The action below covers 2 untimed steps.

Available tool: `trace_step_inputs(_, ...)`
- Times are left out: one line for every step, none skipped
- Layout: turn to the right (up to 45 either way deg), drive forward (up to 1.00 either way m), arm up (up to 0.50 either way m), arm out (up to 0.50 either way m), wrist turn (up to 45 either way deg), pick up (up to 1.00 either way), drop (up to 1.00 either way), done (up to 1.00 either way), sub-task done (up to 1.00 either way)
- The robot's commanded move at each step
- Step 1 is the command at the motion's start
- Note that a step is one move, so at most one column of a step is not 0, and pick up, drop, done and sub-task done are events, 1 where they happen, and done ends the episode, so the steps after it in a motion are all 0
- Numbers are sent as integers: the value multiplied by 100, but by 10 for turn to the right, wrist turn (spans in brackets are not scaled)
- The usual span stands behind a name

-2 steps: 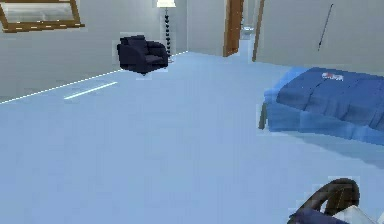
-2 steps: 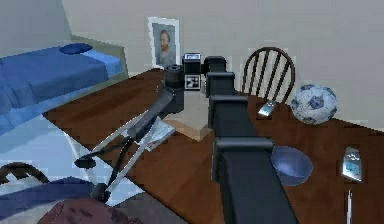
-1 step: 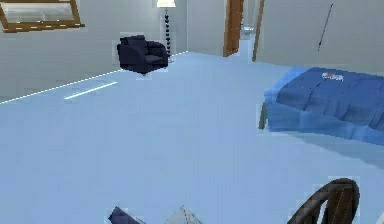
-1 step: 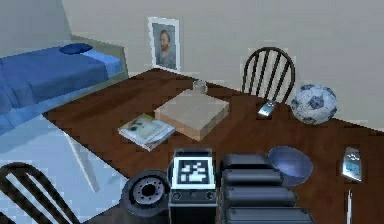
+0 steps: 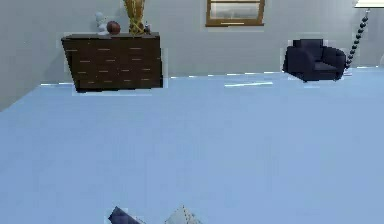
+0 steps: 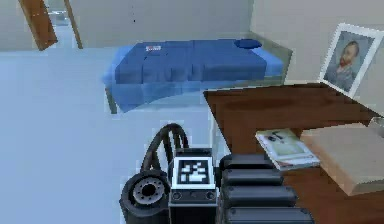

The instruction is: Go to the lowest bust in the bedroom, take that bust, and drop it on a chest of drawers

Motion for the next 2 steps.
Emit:
trace_step_inputs(-390,0,0,0,0,0,0,0,0)
trace_step_inputs(0,45,0,0,0,0,0,0,0)
